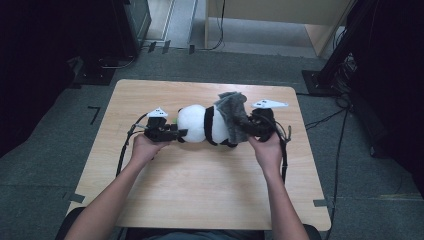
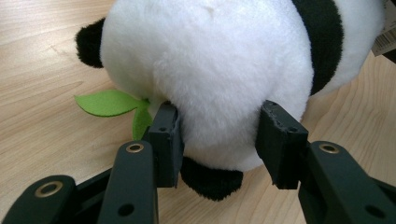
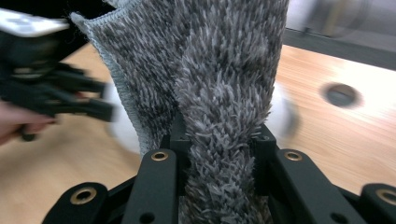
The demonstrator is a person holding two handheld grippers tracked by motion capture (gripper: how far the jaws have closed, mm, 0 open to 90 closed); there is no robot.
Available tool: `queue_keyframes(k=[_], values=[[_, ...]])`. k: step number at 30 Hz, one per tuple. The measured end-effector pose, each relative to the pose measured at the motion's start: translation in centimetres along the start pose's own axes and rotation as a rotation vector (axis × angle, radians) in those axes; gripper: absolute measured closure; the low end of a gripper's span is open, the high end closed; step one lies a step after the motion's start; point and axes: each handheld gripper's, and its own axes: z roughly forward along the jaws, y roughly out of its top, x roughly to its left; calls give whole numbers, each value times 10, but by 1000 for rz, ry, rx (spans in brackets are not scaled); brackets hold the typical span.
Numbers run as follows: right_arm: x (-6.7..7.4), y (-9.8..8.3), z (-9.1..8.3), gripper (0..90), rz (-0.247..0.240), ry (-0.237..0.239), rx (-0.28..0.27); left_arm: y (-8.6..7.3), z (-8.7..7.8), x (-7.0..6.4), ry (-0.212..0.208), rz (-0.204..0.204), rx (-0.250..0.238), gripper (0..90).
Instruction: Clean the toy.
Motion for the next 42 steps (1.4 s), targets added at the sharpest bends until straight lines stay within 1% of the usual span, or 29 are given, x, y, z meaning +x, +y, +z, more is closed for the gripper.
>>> queue_keyframes(k=[2, 4, 5, 6, 10, 12, 14, 16, 18, 22, 27, 31, 36, 40, 42], values=[[15, 1, 8, 712, -21, 43, 11, 0, 0, 0, 0, 0, -3, 537], [29, -1, 22, 712, -50, 79, 35, -1, 0, 0, 2, 1, -5, 533], [36, -3, 30, 712, -64, 88, 45, -1, 0, 0, 3, 3, -7, 531], [41, -6, 38, 712, -72, 95, 60, -1, 0, 0, 1, -3, -10, 528], [60, -19, 69, 712, -110, 116, 107, -1, 0, -1, 1, -4, -14, 520], [66, -24, 80, 712, -126, 117, 126, -1, 0, -1, 2, -6, -15, 518], [71, -29, 89, 712, -129, 120, 140, -1, 0, -1, 6, -3, -14, 516], [73, -35, 97, 710, -136, 128, 158, -2, 0, -1, 12, 3, -4, 515], [73, -38, 102, 708, -153, 119, 166, -3, 1, -1, 20, 7, -2, 513], [69, -39, 100, 699, -157, 100, 170, -3, 1, -1, 19, 11, -9, 509], [64, -39, 88, 697, -197, 38, 176, -3, 1, -1, 24, 17, -10, 502], [57, -39, 77, 701, -187, 18, 172, -2, 0, -1, 25, 18, -15, 496], [52, -39, 63, 700, -185, -7, 158, -2, 0, -1, 28, 21, -13, 495], [44, -41, 51, 697, -163, -21, 148, -2, 0, -2, 31, 24, -9, 494], [39, -42, 44, 697, -144, -32, 142, -2, 0, -2, 32, 24, -11, 494]])
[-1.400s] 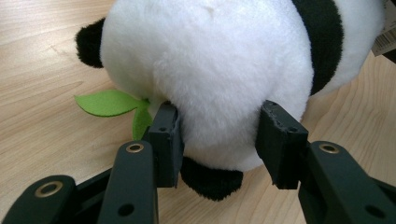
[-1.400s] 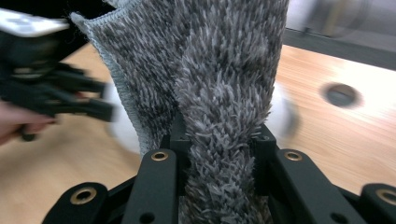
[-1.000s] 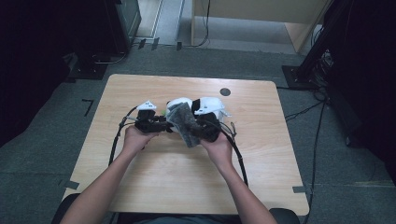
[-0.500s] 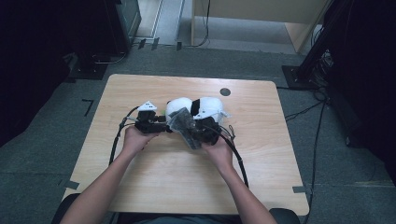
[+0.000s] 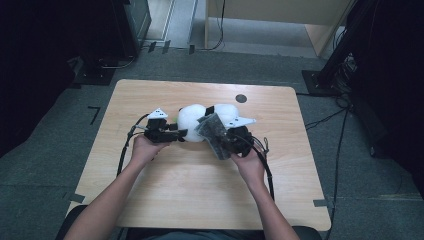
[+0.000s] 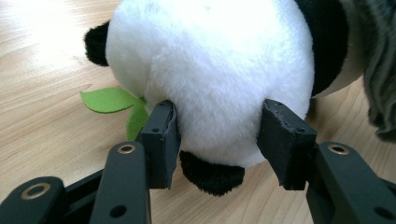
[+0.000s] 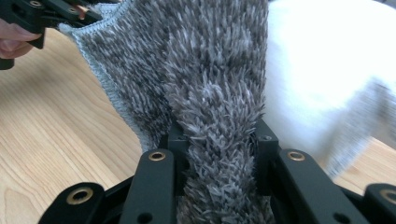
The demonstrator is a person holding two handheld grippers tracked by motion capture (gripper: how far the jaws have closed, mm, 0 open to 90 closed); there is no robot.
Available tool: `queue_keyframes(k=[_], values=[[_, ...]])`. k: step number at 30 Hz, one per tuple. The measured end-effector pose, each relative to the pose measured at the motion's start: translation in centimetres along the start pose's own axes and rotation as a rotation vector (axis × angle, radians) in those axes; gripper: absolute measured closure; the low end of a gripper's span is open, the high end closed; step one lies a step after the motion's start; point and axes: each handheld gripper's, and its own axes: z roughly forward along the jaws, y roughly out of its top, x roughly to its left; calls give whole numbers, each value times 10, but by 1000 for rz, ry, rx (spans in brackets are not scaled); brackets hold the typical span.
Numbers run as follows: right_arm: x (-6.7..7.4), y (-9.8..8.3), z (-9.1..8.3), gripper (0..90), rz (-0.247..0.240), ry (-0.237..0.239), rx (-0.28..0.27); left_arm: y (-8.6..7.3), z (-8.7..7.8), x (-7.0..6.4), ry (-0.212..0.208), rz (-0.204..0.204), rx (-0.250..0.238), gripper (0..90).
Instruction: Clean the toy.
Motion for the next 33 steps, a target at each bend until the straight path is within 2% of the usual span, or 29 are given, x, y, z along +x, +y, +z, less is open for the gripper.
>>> queue_keyframes(k=[9, 14, 22, 25, 28, 30, 33], values=[[-28, -14, -26, 696, 81, -59, -12, 1, 0, 0, -1, -3, -2, 492], [-42, -22, -26, 696, 127, -76, -1, 1, 0, 1, -8, -9, -4, 491], [-56, -26, -30, 698, 170, -88, 6, 1, 0, 2, -17, -19, -8, 490], [-54, -19, -40, 703, 183, -44, -51, 1, 0, 1, -15, -16, -7, 490], [-40, -6, -46, 703, 149, -11, -96, 1, 0, 1, -11, -15, -6, 490], [-29, 2, -43, 703, 115, 12, -102, 1, 0, 1, -10, -17, -5, 490], [-13, 11, -28, 703, 75, 48, -85, 1, 0, 0, -10, -21, -8, 490]])
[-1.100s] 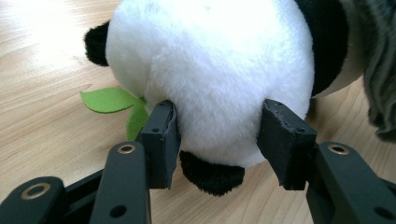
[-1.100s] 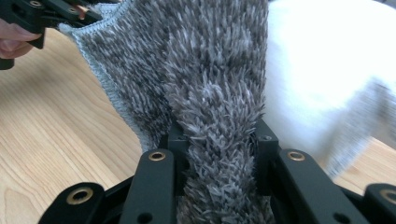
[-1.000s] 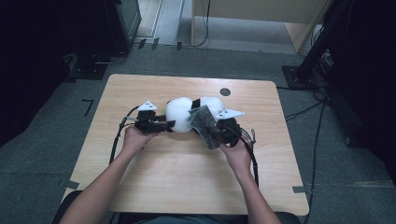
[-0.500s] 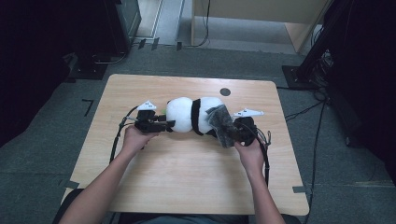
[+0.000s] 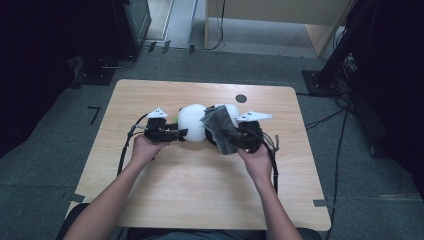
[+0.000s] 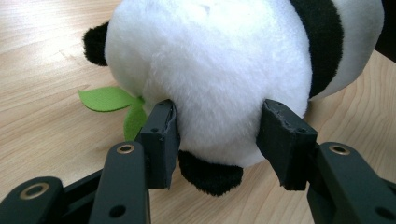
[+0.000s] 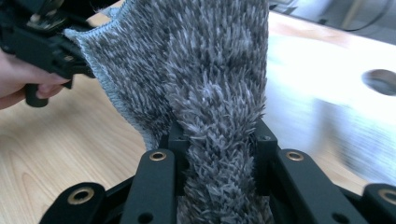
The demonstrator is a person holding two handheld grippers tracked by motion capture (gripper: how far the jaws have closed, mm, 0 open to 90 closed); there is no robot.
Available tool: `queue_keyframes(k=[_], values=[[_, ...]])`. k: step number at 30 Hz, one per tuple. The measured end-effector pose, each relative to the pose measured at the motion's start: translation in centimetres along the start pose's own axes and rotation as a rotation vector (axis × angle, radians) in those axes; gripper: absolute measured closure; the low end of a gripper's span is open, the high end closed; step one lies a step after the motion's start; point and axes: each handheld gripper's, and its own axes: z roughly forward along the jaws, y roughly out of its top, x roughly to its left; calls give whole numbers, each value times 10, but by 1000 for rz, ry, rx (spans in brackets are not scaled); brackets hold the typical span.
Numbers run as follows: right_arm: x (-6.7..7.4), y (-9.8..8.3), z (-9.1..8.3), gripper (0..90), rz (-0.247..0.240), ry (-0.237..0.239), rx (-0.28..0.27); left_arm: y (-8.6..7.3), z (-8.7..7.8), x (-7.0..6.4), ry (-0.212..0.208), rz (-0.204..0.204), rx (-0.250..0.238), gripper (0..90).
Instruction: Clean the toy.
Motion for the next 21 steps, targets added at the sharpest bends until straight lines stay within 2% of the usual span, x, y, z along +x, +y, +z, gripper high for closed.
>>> queue_keyframes(k=[7, 13, 17, 21], values=[[31, 8, 50, 703, -78, 65, 73, 0, 2, 0, -4, -3, -14, 490], [41, 2, 79, 703, -95, 95, 127, 0, 2, -3, 12, 2, -1, 489], [37, -2, 86, 701, -92, 97, 133, 0, 2, -2, 11, 5, 4, 487], [33, -3, 78, 700, -102, 64, 136, 0, 3, -3, 7, 7, -2, 484]])
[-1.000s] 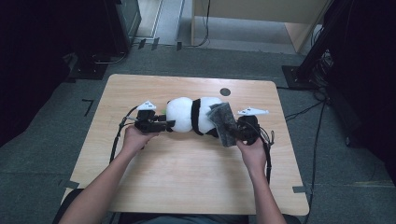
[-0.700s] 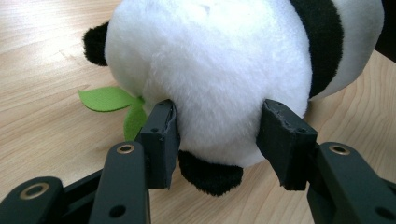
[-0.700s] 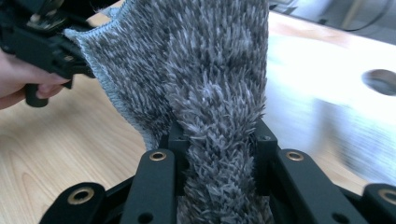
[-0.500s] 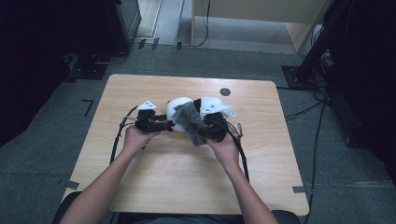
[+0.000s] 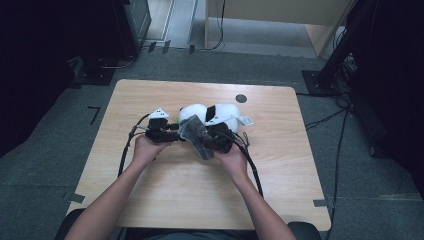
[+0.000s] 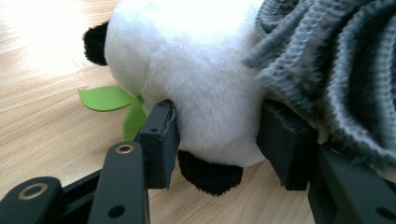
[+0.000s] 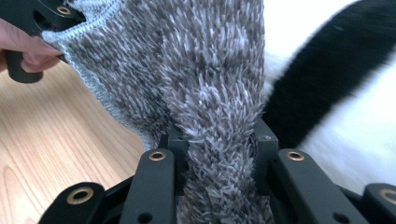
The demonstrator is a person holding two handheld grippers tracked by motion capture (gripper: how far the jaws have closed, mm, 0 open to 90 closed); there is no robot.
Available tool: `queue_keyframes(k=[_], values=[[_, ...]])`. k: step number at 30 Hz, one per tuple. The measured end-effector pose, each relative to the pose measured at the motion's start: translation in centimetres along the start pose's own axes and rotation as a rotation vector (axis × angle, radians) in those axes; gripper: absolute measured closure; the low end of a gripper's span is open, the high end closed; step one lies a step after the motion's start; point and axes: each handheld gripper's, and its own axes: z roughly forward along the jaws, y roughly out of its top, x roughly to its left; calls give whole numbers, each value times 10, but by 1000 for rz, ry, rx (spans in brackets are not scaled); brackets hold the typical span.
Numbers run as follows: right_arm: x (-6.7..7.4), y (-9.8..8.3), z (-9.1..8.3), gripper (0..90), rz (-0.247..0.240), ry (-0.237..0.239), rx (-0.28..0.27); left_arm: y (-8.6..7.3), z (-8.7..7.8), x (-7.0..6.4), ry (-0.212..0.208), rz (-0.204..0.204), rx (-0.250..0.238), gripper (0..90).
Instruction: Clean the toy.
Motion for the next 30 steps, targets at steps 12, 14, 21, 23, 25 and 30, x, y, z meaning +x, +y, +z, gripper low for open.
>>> queue_keyframes(k=[12, 14, 21, 23, 25, 30], values=[[-18, -12, -34, 698, 43, -57, -23, 0, 1, 0, 0, 8, -4, 483], [-21, -14, -42, 697, 52, -65, -29, 0, 1, 0, 0, 9, -4, 483], [-39, -25, -72, 694, 106, -101, -56, 0, 1, 1, -2, 9, -4, 483], [-47, -30, -79, 694, 127, -119, -60, 0, 1, 1, -1, 9, -4, 483], [-54, -35, -85, 694, 146, -134, -59, 0, 1, 1, -2, 7, -6, 483], [-71, -46, -83, 694, 199, -124, -36, -1, 1, 1, -8, 5, -11, 480]])
